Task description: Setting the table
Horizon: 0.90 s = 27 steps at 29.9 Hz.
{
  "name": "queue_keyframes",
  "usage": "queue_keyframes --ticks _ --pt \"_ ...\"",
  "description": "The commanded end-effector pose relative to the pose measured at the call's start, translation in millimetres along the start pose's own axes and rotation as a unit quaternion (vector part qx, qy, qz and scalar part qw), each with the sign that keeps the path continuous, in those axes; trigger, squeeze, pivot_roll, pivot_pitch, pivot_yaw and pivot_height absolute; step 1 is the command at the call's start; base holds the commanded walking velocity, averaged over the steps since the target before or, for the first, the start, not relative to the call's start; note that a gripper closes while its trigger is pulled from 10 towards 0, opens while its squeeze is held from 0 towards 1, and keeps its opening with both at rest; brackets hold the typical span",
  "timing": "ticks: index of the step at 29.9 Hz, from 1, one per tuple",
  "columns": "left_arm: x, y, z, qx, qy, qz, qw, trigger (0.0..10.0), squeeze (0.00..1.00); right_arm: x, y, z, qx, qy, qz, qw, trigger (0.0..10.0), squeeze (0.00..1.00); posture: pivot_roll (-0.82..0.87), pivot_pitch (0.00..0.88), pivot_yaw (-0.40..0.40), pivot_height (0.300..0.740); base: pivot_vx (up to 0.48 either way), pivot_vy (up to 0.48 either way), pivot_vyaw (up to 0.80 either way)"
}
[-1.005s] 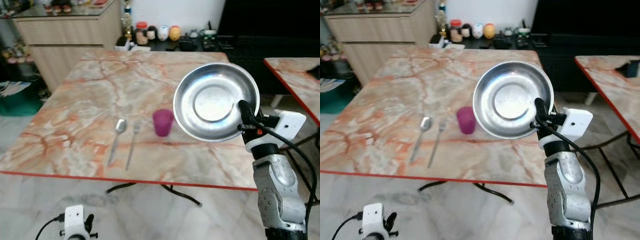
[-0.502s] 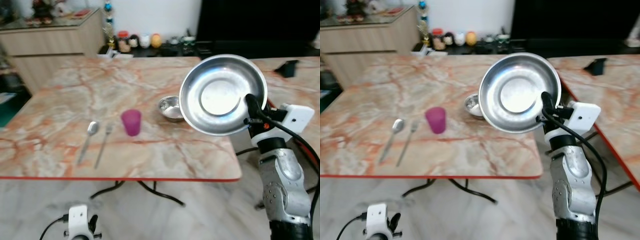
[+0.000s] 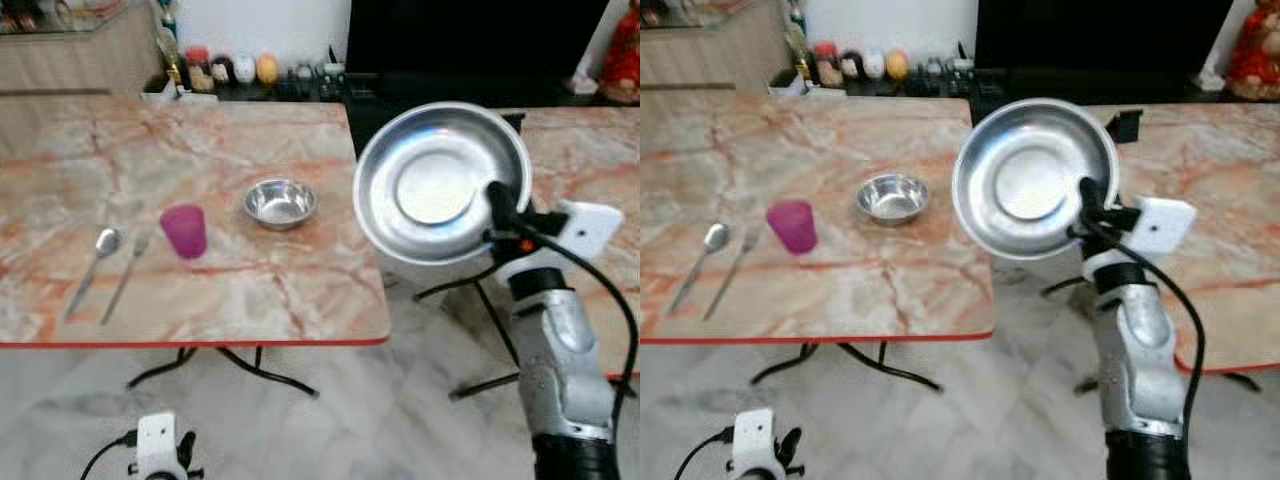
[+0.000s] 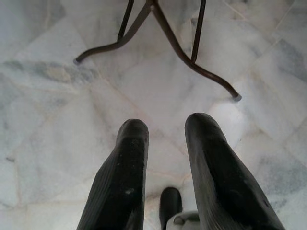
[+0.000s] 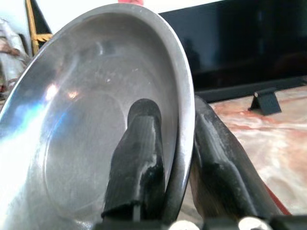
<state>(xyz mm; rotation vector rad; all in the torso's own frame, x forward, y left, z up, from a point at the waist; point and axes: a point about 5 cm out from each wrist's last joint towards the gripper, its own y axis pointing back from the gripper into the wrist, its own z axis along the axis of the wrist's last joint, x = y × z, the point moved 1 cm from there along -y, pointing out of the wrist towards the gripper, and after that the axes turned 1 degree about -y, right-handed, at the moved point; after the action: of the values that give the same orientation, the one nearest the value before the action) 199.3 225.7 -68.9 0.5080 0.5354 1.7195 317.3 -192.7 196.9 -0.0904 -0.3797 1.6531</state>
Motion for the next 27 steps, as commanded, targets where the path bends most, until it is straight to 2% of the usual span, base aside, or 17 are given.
queue_keyframes --ticks 1,5,27 --pt "-2.2 1.1 -4.5 0.010 0.003 0.000 1.000 10.0 0.00 -4.5 0.6 8.8 -0.018 0.015 -0.003 1.000 10.0 0.00 -0.07 0.000 -0.007 0.732 0.000 -0.259 0.76" --pt "-2.1 0.9 -4.1 0.009 0.004 0.000 1.000 10.0 0.00 -5.4 0.5 8.2 -0.018 0.009 -0.007 1.000 10.0 0.00 -0.07 0.000 -0.007 0.732 0.000 -0.259 0.76" --pt "-2.7 0.6 -3.7 0.011 0.007 -0.002 1.000 10.0 0.00 -7.9 -2.1 5.4 -0.011 -0.002 -0.022 1.000 10.0 0.00 -0.08 0.000 -0.001 0.732 0.000 -0.257 0.00"
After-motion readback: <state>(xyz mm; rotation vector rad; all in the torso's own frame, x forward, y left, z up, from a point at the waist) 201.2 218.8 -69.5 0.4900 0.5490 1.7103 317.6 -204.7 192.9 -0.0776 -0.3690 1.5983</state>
